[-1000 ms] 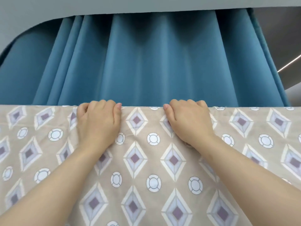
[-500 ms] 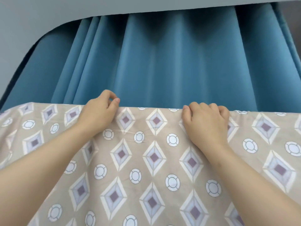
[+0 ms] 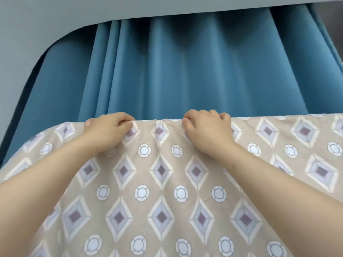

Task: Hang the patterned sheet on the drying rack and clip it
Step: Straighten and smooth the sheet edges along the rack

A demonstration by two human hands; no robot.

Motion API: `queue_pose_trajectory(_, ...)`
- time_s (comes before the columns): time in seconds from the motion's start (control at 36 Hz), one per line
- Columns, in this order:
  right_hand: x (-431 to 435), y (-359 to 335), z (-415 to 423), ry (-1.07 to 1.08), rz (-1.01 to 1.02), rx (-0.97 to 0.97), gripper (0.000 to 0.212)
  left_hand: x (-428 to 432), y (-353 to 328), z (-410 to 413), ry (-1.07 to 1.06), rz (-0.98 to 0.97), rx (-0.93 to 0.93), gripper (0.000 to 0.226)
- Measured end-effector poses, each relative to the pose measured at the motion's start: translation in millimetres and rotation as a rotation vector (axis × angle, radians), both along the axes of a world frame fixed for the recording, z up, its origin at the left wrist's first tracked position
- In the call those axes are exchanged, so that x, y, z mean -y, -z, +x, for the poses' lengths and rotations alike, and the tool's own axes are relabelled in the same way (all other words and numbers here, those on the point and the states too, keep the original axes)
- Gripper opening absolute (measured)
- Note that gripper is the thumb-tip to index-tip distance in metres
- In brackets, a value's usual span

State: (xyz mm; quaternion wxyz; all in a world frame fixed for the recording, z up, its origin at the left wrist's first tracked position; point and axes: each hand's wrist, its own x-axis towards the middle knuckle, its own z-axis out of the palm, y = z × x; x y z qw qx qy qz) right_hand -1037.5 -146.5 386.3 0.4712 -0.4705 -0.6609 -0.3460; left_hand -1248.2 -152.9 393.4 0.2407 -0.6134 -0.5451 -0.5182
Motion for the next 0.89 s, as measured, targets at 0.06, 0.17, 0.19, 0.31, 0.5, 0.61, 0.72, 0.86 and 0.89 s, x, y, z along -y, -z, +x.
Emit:
queue_pose_trajectory(0.06, 1, 1, -11, 0.017, 0.014, -0.028, 0.033, -1, -1, -7, 0.026, 0.032, -0.025, 0.020)
queue_pose_trajectory(0.17, 1, 6, -19, 0.059, 0.024, -0.070, 0.033, -4, -4, -10, 0.044, 0.087, -0.046, 0.019)
queue_pose_trajectory(0.19, 1, 7, -20, 0.068, 0.018, -0.078, 0.034, -6, -4, -10, 0.044, 0.085, -0.055, 0.020)
queue_pose_trajectory(0.31, -1, 8, -24, 0.097, 0.007, -0.116, 0.036, -11, -3, -9, 0.067, 0.071, -0.066, 0.020)
queue_pose_trajectory(0.5, -1, 7, -25, 0.105, -0.006, -0.120, 0.035, -9, -7, 2, 0.152, 0.100, 0.096, 0.024)
queue_pose_trajectory(0.61, 0, 8, -23, 0.098, 0.006, -0.106, 0.035, -5, -1, -8, 0.223, 0.217, 0.007, 0.020)
queue_pose_trajectory(0.72, 2, 5, -25, 0.076, 0.017, -0.090, 0.037, -4, 10, -26, 0.084, 0.480, -0.079, 0.017)
queue_pose_trajectory(0.86, 4, 8, -33, 0.072, 0.063, -0.076, 0.038, -3, 22, -37, 0.176, 0.520, -0.037, 0.024)
queue_pose_trajectory(0.89, 4, 8, -34, 0.069, 0.049, -0.079, 0.038, -1, 20, -39, 0.236, 0.453, -0.030, 0.028)
